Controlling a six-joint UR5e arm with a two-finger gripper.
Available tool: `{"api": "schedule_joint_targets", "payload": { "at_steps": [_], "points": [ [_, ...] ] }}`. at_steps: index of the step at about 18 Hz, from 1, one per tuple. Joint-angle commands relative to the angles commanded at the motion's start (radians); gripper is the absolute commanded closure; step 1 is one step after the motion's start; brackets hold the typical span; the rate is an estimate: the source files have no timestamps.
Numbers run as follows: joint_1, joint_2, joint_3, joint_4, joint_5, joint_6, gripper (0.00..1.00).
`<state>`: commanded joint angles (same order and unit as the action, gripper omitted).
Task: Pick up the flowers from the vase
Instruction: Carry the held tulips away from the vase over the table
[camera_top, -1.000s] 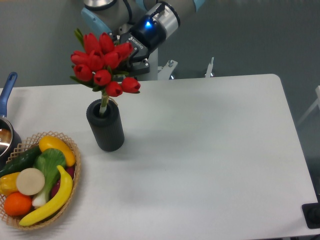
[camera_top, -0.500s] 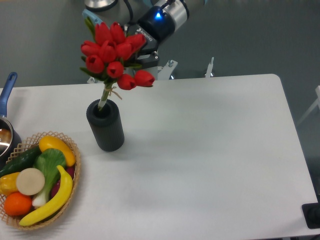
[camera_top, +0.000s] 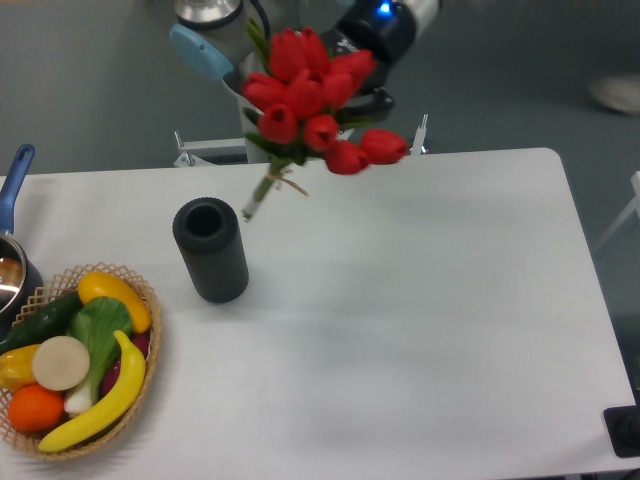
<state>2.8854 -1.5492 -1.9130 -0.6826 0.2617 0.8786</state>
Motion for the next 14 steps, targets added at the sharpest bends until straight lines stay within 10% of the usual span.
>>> {"api": "schedule_joint_targets", "payload": {
  "at_steps": [14],
  "points": [
    [-0.046,-0.268,0.147,0.000,0.680,0.350,0.87]
  ]
}}
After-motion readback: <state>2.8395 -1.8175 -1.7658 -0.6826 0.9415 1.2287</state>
